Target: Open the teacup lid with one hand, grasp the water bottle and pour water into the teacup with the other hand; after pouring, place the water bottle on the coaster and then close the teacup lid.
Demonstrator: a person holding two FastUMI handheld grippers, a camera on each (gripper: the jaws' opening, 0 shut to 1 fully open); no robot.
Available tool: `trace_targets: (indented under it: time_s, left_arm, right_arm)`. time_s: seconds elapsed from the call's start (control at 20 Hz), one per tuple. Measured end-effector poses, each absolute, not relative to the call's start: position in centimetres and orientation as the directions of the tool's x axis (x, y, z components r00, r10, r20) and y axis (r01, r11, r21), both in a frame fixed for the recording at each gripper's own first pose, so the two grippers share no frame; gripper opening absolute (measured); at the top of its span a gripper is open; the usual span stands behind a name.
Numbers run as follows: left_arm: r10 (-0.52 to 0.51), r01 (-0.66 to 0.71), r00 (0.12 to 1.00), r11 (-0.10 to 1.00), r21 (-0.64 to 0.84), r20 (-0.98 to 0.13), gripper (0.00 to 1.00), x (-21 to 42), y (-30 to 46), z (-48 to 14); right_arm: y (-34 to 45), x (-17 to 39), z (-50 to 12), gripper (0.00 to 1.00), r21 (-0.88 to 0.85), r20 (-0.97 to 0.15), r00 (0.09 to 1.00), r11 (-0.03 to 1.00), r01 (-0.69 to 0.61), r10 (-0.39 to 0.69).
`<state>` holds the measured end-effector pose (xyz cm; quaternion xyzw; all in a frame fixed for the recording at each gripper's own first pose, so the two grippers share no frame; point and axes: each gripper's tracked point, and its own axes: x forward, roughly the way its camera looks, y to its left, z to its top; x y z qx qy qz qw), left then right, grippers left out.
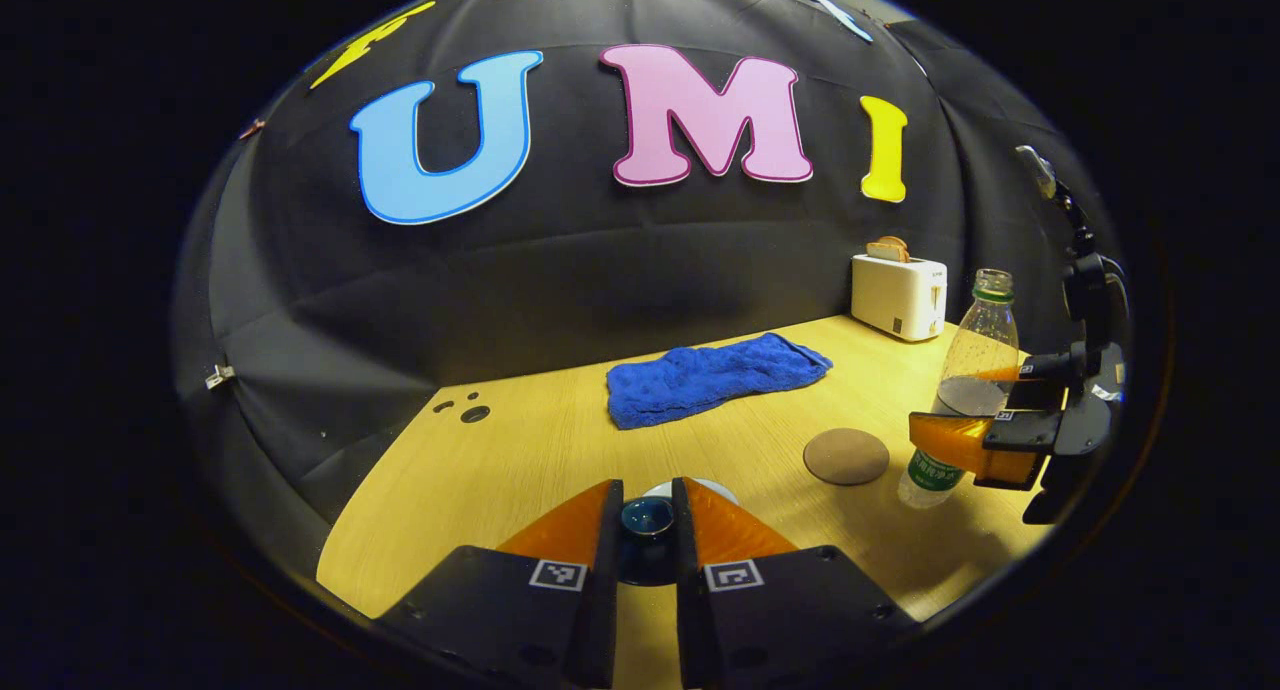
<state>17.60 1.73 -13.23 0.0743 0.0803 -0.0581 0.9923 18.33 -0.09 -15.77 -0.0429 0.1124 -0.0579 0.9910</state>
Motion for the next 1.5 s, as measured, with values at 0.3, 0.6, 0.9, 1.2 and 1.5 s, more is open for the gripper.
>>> trace_targets:
  time_s: [0.3, 0.6, 0.9, 1.2, 1.5]
  left_arm:
    - [-0.076, 0.091, 0.984, 0.992, 0.088, -0.161, 0.29, 16.8, 2.8, -13.4]
    - [-0.029, 0.037, 0.988, 0.998, 0.05, -0.153, 0.28, 15.5, 6.4, -13.4]
    - [0.013, -0.005, 0.99, 0.998, 0.058, -0.142, 0.29, 13.9, 11.2, -13.2]
    - [0.03, -0.02, 0.988, 0.998, 0.061, -0.153, 0.25, 12.8, 13.7, -14.4]
    - [-0.01, 0.018, 0.989, 0.998, 0.055, -0.147, 0.28, 12.4, 13.4, -14.5]
  right_arm:
    - [-0.5, 20.4, -12.8, 0.73, -0.414, -0.125, 0.98, 0.906, 0.093, -0.157]
    - [1.3, 23.0, -11.5, 0.73, -0.606, -0.083, 0.99, 0.795, 0.041, -0.115]
    - [3.3, 25.5, -11.9, 0.73, -0.78, -0.056, 0.993, 0.626, 0.024, -0.108]
    - [5.5, 27.7, -14.4, 0.73, -0.859, -0.082, 0.992, 0.511, -0.02, -0.1]
    - [5.8, 29.0, -15.9, 0.73, -0.913, -0.095, 0.986, 0.407, -0.032, -0.135]
